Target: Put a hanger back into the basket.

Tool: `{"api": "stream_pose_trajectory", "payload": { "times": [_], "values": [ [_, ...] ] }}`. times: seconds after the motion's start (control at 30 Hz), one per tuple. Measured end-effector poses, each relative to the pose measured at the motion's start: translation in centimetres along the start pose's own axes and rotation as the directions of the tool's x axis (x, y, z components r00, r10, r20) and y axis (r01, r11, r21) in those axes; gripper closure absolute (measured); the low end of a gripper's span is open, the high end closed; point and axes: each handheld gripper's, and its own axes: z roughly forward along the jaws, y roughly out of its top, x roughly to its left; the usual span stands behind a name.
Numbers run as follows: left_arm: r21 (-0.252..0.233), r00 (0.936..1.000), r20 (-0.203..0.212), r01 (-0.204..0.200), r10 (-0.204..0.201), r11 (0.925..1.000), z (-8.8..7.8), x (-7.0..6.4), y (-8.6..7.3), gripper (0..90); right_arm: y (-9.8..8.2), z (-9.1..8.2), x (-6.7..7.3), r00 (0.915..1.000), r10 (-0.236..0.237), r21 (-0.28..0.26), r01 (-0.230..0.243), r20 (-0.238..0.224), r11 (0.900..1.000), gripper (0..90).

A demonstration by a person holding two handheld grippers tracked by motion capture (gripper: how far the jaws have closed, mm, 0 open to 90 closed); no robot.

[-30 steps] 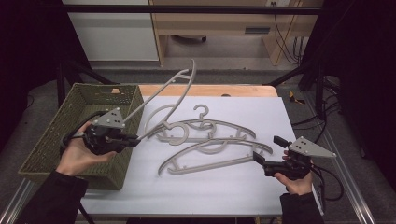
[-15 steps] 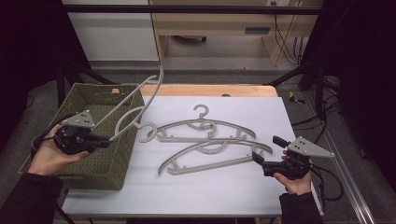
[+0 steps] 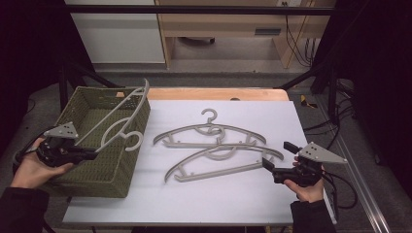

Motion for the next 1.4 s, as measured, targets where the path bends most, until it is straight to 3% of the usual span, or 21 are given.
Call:
{"api": "stream_pose_trajectory", "payload": {
  "times": [0.4,0.63,0.77,1.03,1.3,1.4],
  "values": [
    [0.017,0.9992,-0.003,0.041,-0.041,0.999,0.3,1.6,-1.2,82.0,0.0,-0.1,0.0,1.0,-0.001,-0.003,0.001,0.0,1.0,3.9],
    [-0.01,0.9985,-0.011,0.053,-0.053,0.9986,0.2,2.0,-1.8,81.9,0.0,-0.1,0.0,1.0,0.0,-0.002,0.0,0.0,1.0,3.9],
    [0.004,0.9974,-0.012,0.071,-0.071,0.9975,0.1,2.7,-2.2,81.8,0.0,-0.2,-0.1,1.0,-0.002,-0.002,0.002,0.0,1.0,3.9],
    [0.043,0.9948,-0.01,0.102,-0.101,0.9939,1.8,3.2,-3.3,81.0,0.0,0.0,0.0,1.0,-0.002,0.001,0.002,-0.002,1.0,3.9],
    [0.075,0.9921,-0.063,0.113,-0.109,0.9907,2.7,2.9,-3.1,79.9,0.0,0.0,0.0,1.0,0.0,0.001,0.0,0.001,1.0,3.9],
    [0.116,0.9889,-0.082,0.133,-0.124,0.9843,2.8,3.0,-2.8,75.1,0.0,0.0,0.0,1.0,0.0,0.0,0.0,0.0,1.0,3.9]
  ]
}}
